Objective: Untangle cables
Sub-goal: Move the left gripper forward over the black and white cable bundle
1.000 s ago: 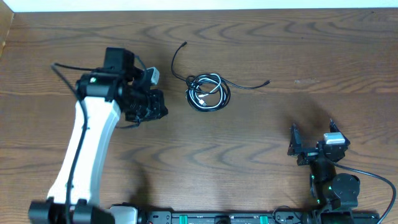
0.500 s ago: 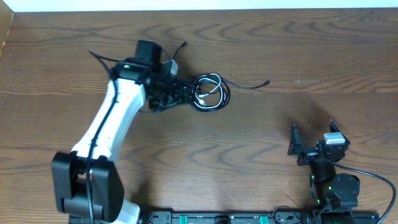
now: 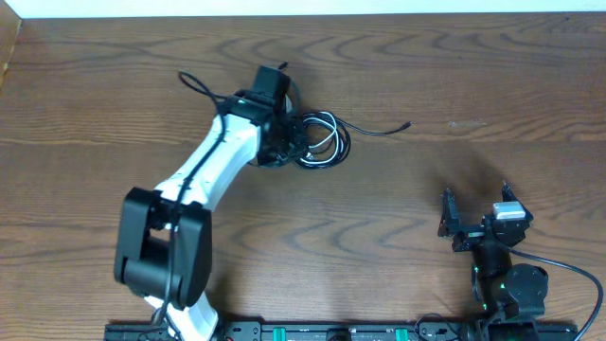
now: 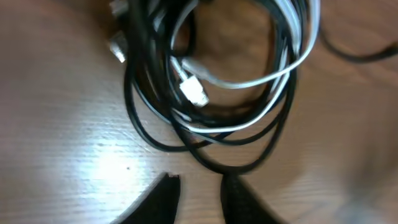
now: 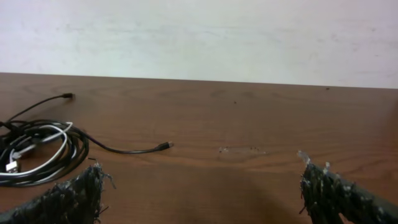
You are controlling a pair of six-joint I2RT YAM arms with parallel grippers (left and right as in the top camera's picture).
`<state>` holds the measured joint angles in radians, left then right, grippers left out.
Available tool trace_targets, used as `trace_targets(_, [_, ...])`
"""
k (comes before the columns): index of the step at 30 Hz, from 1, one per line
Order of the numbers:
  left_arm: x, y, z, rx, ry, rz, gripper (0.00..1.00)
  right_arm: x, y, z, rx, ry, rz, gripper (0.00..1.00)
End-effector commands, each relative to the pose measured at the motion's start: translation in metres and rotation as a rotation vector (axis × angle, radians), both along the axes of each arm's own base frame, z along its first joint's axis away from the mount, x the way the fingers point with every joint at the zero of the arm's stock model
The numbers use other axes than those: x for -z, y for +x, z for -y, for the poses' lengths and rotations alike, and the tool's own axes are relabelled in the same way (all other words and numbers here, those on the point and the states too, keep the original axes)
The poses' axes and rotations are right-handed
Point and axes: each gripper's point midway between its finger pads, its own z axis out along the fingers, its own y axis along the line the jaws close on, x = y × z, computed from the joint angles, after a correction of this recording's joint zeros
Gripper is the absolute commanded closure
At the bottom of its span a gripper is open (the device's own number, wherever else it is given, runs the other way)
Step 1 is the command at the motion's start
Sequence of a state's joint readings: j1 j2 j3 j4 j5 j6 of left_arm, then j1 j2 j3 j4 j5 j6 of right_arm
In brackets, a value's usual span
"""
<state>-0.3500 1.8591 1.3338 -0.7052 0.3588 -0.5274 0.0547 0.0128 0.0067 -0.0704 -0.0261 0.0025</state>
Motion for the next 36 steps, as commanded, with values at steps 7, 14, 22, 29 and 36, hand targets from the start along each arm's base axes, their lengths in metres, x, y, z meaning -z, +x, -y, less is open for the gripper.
trace_targets(7, [0.040, -0.032, 0.008, 0.161, 0.107, -0.114, 0.90, 0.001, 0.000, 0.000, 0.000, -0.012, -0.003, 0.01])
trace_targets(14, [0.048, -0.063, -0.031, 0.225, 0.296, -0.233, 0.92, 0.001, 0.000, 0.000, -0.001, -0.012, -0.003, 0.01])
trace_targets(22, [0.034, -0.100, -0.085, 0.264, 0.552, -0.390, 0.88, 0.001, 0.000, 0.000, 0.000, -0.012, -0.003, 0.01])
trace_targets(29, [-0.004, -0.071, -0.089, 0.166, 0.513, -0.301, 0.75, 0.001, 0.000, 0.000, 0.000, -0.012, -0.003, 0.01])
trace_targets(36, [-0.048, 0.004, -0.090, -0.105, 0.385, -0.012, 0.13, 0.001, 0.000, 0.000, 0.000, -0.012, -0.003, 0.01])
